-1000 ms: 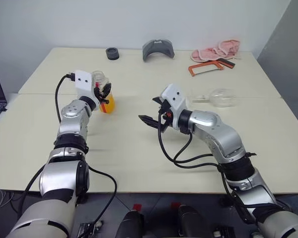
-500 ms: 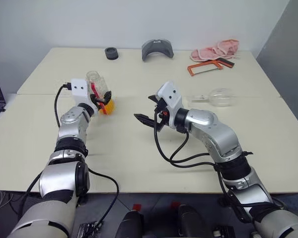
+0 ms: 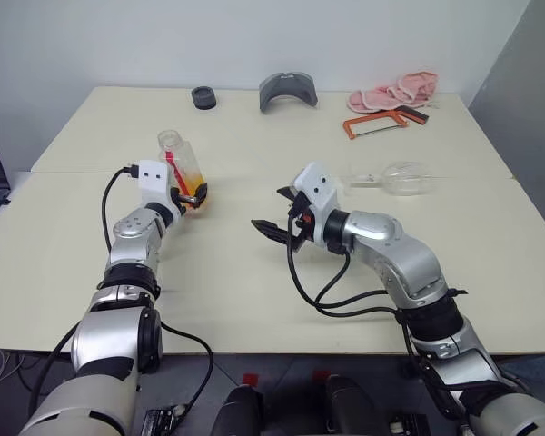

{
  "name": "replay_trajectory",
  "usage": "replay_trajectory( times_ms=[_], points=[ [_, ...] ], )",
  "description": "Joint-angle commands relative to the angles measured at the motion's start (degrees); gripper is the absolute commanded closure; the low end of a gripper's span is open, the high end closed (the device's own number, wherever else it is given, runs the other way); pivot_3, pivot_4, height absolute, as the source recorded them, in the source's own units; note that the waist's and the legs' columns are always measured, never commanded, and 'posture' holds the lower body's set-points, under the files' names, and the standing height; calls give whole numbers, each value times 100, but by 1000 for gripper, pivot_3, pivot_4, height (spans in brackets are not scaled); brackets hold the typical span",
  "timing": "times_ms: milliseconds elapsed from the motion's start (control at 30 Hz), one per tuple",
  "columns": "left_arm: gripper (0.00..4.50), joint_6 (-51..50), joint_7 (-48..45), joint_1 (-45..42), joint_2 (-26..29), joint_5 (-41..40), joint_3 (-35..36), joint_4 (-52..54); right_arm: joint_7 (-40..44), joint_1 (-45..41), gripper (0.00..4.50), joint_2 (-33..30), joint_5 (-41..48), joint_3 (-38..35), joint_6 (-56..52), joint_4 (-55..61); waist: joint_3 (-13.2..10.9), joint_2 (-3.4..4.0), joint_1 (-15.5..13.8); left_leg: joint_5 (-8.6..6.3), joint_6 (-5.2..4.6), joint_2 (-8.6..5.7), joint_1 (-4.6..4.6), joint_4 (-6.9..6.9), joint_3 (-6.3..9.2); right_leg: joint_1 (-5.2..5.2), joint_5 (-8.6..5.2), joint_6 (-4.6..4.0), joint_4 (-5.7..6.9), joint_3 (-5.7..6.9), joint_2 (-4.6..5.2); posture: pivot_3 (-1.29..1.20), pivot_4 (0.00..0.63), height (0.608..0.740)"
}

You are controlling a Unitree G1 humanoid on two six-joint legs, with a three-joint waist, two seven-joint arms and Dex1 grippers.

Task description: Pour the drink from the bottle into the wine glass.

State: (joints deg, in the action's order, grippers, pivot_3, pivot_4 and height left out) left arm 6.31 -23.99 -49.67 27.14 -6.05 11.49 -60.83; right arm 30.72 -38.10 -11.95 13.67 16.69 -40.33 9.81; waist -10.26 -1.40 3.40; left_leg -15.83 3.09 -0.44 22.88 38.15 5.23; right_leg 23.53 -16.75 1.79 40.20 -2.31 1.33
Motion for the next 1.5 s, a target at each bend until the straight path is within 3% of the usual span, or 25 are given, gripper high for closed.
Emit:
replay_trajectory(
  times_ms=[33,567,633,833,967,1100,1300,1500],
  points=[
    [24,265,171,165,70,107,-49,446,-97,236,0,-111,-34,-196,72,409,0,0,-7,0,0,2,0,0,1,0,0,0,0,0,1,0,150,740],
    [24,-419,-582,2083,229,-9,-218,2751,-538,1676,0,-459,138,-726,-572,1479,2,-1,-18,-8,-15,6,-4,-2,0,-6,0,0,-1,-3,1,0,150,740],
    [24,-641,-947,2392,324,-196,-218,3196,-700,1861,0,-260,377,-982,-868,1594,3,-2,-16,-8,-14,8,-5,-5,-1,-6,0,0,-1,-4,2,0,150,740],
    [24,-1413,-2784,3363,865,-1133,-445,5074,-1676,1929,0,1162,1369,-2488,-1391,1342,4,1,-14,-8,-14,21,-8,-13,-3,-7,0,-1,-4,-8,0,0,150,740],
    [24,-1946,-3418,3351,1115,-1481,-624,5663,-2456,1381,0,1787,1526,-3196,-1080,550,4,2,-49,-8,-14,12,-17,-11,2,-22,0,0,-6,-3,-3,0,150,740],
    [24,-2307,-4074,3111,1349,-1621,-990,6057,-3167,396,0,2315,2183,-4326,-222,-957,3,6,-55,-8,-14,9,-30,-16,-11,-31,0,-1,-8,-7,-8,0,150,740],
    [24,-2324,-4315,2751,1438,-1522,-1213,6152,-3599,-693,0,1953,2614,-5188,1141,-3087,-3,16,33,-8,-15,10,-32,-25,-51,-21,1,-3,-9,-17,-15,0,150,740],
    [24,-2328,-4283,2632,1389,-1465,-1296,6130,-3480,-1409,0,1589,2751,-5510,1942,-4762,-3,17,166,-9,-16,13,-39,-29,-62,-22,4,-8,-5,-21,-22,0,150,740]
  ],
)
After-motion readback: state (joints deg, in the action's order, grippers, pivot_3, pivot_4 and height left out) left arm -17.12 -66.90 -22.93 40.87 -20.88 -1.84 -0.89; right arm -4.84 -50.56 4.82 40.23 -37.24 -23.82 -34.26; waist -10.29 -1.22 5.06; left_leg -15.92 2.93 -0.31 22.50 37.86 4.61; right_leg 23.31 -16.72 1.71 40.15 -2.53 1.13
